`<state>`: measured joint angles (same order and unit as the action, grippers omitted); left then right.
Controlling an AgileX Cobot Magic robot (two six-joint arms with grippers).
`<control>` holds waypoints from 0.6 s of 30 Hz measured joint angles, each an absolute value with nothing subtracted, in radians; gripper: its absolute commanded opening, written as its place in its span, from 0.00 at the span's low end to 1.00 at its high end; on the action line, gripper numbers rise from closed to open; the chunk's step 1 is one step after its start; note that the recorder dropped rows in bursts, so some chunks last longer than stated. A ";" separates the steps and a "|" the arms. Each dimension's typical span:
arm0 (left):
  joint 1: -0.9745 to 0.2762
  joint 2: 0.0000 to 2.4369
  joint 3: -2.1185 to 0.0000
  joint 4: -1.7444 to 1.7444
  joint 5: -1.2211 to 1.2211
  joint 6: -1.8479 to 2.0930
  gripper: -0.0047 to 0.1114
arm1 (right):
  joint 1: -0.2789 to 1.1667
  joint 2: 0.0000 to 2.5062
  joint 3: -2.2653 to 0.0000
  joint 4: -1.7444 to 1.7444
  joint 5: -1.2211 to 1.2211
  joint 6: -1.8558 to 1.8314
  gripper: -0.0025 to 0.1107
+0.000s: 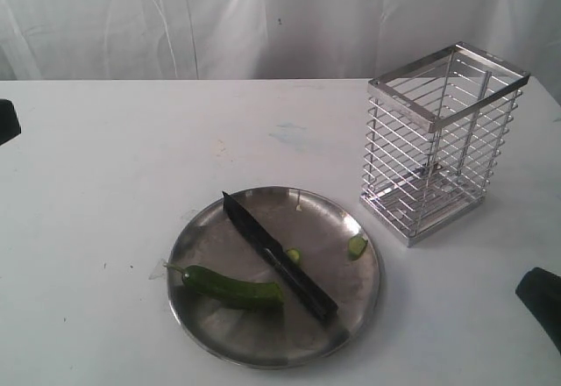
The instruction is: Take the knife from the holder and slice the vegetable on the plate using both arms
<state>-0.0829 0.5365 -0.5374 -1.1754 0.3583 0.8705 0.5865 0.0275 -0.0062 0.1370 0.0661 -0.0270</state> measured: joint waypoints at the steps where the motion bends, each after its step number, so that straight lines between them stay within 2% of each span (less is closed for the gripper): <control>1: -0.083 0.533 -0.537 -1.175 0.358 0.871 0.04 | 0.587 0.027 -0.006 0.137 0.066 -0.027 0.02; 6: -0.083 0.436 -0.506 -1.083 0.337 0.871 0.04 | 0.587 0.027 -0.006 0.137 0.066 -0.027 0.02; 11: -0.083 0.276 -0.418 -0.623 0.328 0.509 0.04 | 0.582 0.027 -0.006 0.137 0.067 -0.027 0.02; 14: -0.083 0.182 -0.321 -0.392 0.315 0.242 0.04 | 0.521 0.027 -0.006 0.137 0.069 -0.027 0.02; 18: -0.083 0.059 -0.160 -0.249 0.240 0.072 0.04 | 0.374 0.010 -0.006 0.137 0.069 -0.027 0.02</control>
<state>-0.0829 0.0586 -0.1595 -0.2486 0.2401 0.0718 0.3745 0.0099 -0.0062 0.1370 0.0689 -0.0270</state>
